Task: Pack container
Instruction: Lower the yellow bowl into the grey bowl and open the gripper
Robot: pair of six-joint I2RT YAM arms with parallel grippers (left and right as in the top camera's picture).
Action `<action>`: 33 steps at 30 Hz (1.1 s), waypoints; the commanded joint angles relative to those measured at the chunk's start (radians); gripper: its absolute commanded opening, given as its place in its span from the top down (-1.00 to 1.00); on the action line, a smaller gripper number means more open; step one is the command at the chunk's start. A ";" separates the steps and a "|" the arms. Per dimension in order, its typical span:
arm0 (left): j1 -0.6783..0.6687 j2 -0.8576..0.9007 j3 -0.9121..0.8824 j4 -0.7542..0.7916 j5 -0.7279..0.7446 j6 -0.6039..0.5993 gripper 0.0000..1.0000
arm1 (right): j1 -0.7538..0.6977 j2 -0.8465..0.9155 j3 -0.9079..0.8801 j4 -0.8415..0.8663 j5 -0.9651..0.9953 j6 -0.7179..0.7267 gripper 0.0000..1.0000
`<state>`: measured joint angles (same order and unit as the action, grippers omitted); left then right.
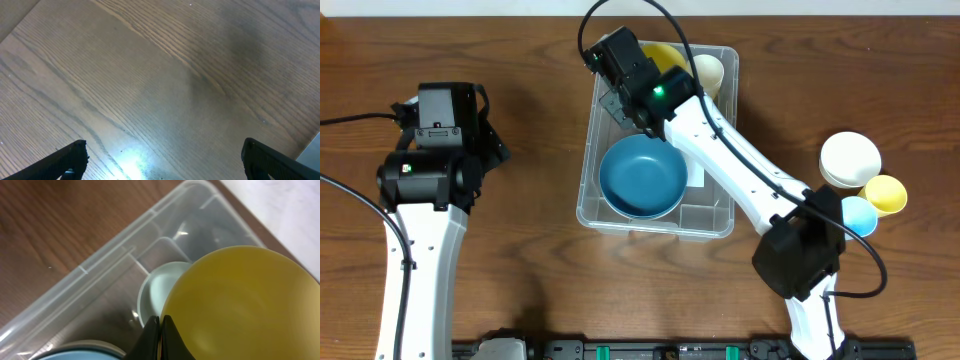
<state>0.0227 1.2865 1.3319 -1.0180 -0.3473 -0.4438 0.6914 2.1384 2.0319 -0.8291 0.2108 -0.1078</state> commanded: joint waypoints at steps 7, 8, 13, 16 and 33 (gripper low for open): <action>0.003 -0.006 0.002 -0.003 -0.021 0.006 -0.96 | 0.001 0.057 0.014 0.023 -0.031 -0.009 0.97; 0.003 -0.006 0.002 -0.003 -0.021 0.006 -0.96 | -0.001 0.060 0.014 0.023 -0.031 -0.009 0.97; 0.003 -0.006 0.002 -0.002 -0.021 0.006 -0.96 | -0.013 0.061 0.014 0.025 -0.031 -0.009 0.97; 0.003 -0.006 0.002 -0.003 -0.021 0.006 -0.96 | -0.016 0.061 0.014 0.025 -0.031 -0.010 0.11; 0.003 -0.006 0.002 -0.003 -0.021 0.006 -0.96 | -0.064 -0.170 0.019 -0.095 0.015 0.122 -0.08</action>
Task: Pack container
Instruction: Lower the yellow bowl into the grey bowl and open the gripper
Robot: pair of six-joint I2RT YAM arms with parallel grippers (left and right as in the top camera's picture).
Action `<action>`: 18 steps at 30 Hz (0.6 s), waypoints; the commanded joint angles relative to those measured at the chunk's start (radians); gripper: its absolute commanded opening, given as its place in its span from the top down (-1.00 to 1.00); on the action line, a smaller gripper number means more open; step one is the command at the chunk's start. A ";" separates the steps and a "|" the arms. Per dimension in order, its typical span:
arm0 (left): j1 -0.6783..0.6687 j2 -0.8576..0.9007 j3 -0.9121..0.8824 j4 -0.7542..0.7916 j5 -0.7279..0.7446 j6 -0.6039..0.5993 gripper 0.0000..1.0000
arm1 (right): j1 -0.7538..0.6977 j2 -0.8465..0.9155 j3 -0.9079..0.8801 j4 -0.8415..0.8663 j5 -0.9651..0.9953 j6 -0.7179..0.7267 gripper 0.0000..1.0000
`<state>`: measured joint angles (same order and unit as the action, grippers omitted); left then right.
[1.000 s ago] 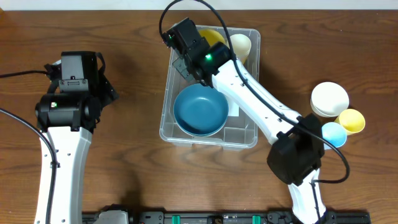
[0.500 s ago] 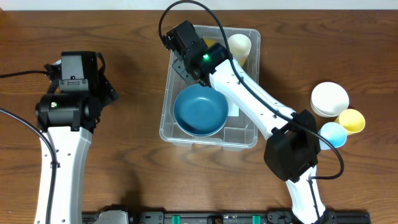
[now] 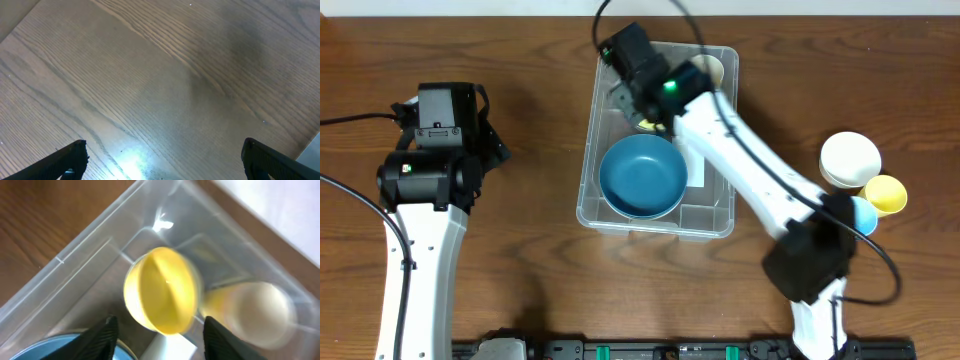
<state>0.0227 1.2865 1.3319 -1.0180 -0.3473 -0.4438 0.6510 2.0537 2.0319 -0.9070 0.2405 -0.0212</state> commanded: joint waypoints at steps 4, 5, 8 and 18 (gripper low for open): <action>0.003 -0.006 0.002 -0.002 -0.021 0.006 -0.96 | -0.035 -0.098 0.018 -0.080 -0.142 -0.042 -0.22; 0.003 -0.006 0.002 -0.002 -0.021 0.006 -0.96 | -0.036 -0.095 0.018 -0.092 -0.170 -0.060 -0.24; 0.003 -0.006 0.002 -0.003 -0.021 0.006 -0.96 | -0.036 -0.074 0.015 -0.119 -0.185 -0.081 -0.19; 0.003 -0.006 0.002 -0.003 -0.021 0.006 -0.96 | -0.044 0.039 0.013 -0.089 -0.195 -0.026 0.97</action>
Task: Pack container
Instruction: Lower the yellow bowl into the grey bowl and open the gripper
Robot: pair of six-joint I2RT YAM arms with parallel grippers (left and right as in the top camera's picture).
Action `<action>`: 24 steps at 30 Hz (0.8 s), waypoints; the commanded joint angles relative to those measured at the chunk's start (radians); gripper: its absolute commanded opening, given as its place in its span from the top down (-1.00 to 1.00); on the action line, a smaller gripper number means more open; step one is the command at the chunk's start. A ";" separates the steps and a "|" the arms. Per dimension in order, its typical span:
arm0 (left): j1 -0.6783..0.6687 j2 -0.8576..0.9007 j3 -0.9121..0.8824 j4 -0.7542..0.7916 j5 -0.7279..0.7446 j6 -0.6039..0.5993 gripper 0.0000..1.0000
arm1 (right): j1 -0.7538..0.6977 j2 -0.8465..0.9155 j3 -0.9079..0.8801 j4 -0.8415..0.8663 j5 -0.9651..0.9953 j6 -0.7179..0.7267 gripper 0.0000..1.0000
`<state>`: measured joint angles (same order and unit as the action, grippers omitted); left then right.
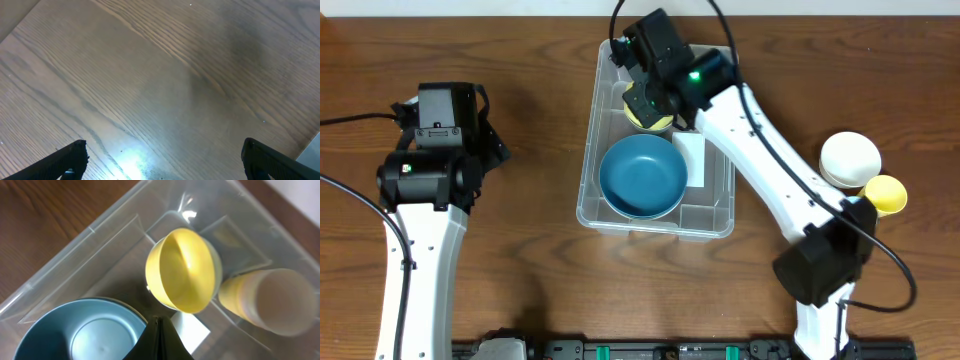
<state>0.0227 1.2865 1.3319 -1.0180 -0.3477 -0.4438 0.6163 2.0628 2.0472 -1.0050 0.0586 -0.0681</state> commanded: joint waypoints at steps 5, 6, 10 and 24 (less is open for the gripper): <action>0.003 -0.006 0.002 -0.003 -0.020 0.006 -0.96 | -0.014 0.060 -0.003 0.044 0.014 0.068 0.97; 0.003 -0.006 0.002 -0.003 -0.020 0.006 -0.96 | -0.016 0.061 -0.003 0.046 0.024 0.077 0.97; 0.003 -0.006 0.002 -0.003 -0.020 0.006 -0.96 | -0.028 0.069 -0.006 0.048 0.032 0.101 0.98; 0.003 -0.006 0.002 -0.002 -0.020 0.006 -0.96 | -0.047 0.071 -0.100 0.113 0.072 0.142 0.97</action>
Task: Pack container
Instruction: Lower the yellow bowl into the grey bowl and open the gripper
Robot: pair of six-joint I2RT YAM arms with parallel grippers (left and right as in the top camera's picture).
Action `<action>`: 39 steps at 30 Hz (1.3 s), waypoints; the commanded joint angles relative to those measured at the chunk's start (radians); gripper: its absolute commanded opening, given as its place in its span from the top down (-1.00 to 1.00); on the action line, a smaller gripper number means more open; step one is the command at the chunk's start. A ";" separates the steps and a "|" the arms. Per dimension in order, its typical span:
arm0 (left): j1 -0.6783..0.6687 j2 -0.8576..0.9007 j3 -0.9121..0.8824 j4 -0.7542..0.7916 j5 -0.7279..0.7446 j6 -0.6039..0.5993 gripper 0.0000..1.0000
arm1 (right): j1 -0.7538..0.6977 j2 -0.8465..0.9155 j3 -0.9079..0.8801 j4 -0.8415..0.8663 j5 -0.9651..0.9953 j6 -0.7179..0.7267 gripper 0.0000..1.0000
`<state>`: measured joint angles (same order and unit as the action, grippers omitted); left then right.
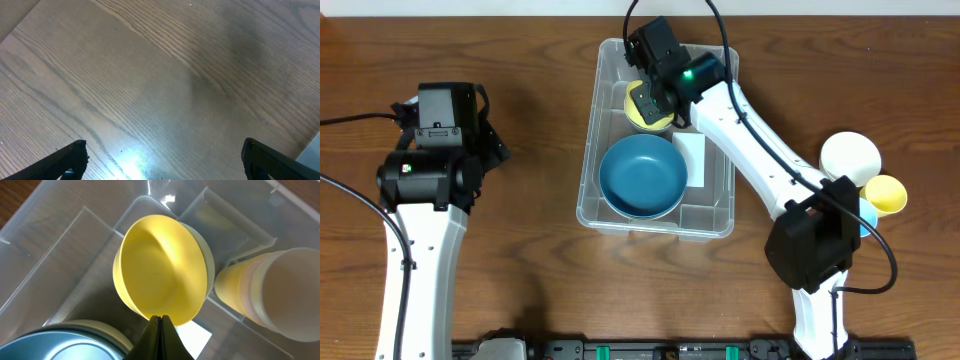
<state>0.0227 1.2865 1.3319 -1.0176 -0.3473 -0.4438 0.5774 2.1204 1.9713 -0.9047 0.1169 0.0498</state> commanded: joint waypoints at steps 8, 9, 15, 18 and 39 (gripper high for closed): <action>0.003 -0.006 0.002 -0.003 -0.021 0.006 -0.96 | -0.007 0.013 -0.089 0.047 0.013 0.024 0.98; 0.003 -0.006 0.002 -0.003 -0.021 0.006 -0.96 | -0.007 0.013 -0.095 0.047 0.013 0.024 0.97; 0.003 -0.006 0.002 -0.003 -0.021 0.006 -0.96 | -0.007 0.013 -0.130 0.064 0.013 0.025 0.98; 0.003 -0.006 0.002 -0.003 -0.021 0.006 -0.96 | -0.007 0.013 -0.131 0.067 0.013 0.025 0.97; 0.003 -0.006 0.002 -0.003 -0.021 0.006 -0.96 | -0.008 0.024 -0.143 0.172 0.011 0.025 0.97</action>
<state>0.0227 1.2865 1.3319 -1.0180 -0.3477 -0.4438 0.5777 2.1208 1.8427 -0.7387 0.1238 0.0605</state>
